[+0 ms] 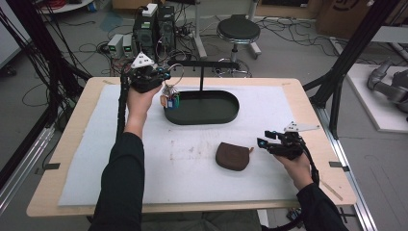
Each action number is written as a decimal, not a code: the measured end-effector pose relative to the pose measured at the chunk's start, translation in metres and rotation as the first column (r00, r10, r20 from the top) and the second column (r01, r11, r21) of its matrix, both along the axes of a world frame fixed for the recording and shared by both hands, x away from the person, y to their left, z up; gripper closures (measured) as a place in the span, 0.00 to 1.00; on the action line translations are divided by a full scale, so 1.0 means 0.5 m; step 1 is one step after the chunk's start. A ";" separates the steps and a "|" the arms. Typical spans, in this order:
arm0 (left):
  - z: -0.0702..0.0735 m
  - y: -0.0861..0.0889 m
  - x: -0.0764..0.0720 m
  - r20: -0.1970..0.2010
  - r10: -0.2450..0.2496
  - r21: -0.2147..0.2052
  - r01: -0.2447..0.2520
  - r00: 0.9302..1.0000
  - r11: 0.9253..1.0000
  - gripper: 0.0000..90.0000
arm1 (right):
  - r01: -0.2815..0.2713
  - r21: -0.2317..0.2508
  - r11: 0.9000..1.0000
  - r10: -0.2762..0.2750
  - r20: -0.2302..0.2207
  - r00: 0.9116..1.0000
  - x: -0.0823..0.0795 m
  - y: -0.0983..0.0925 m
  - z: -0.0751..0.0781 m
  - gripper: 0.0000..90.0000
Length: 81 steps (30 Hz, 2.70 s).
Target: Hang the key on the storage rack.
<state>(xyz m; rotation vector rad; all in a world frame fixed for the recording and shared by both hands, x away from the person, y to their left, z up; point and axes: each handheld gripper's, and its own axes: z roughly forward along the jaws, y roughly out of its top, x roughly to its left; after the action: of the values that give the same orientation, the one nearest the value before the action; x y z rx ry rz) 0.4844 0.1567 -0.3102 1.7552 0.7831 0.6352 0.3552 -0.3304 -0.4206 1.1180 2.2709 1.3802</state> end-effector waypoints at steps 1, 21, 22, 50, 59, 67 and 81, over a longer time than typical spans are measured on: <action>-0.001 0.001 0.002 -0.002 0.003 0.000 -0.003 1.000 1.000 0.96 | 0.000 0.004 1.000 0.000 -0.002 1.000 0.000 0.000 0.000 0.48; -0.019 -0.001 0.017 -0.028 0.039 -0.003 -0.039 0.999 0.999 0.96 | 0.005 0.001 1.000 -0.005 -0.001 1.000 0.001 -0.002 0.000 0.48; -0.020 -0.001 0.018 -0.028 0.039 0.002 -0.039 0.999 0.999 0.96 | 0.004 0.000 1.000 -0.004 0.001 1.000 0.001 -0.002 0.000 0.48; -0.035 0.002 0.029 -0.064 0.078 -0.016 -0.079 0.995 0.997 0.95 | 0.004 0.004 1.000 -0.004 0.004 1.000 0.002 -0.003 0.000 0.48; -0.039 0.006 0.026 -0.065 0.088 -0.029 -0.090 0.994 0.996 0.90 | 0.004 0.002 1.000 -0.004 0.005 1.000 0.002 -0.003 0.000 0.48; -0.029 0.011 0.006 -0.069 0.055 -0.058 -0.059 0.996 0.997 0.73 | 0.006 0.003 1.000 -0.006 0.004 1.000 0.002 -0.003 0.000 0.48; -0.033 0.034 -0.136 -0.006 0.005 -0.008 -0.005 1.000 1.000 0.39 | 0.014 -0.015 1.000 -0.014 0.000 1.000 0.002 0.001 -0.002 0.48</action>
<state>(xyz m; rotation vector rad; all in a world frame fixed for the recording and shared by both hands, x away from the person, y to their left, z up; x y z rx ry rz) 0.4165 0.1739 -0.3270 1.7488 0.7936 0.6301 0.3563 -0.3301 -0.4216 1.1272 2.2652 1.3561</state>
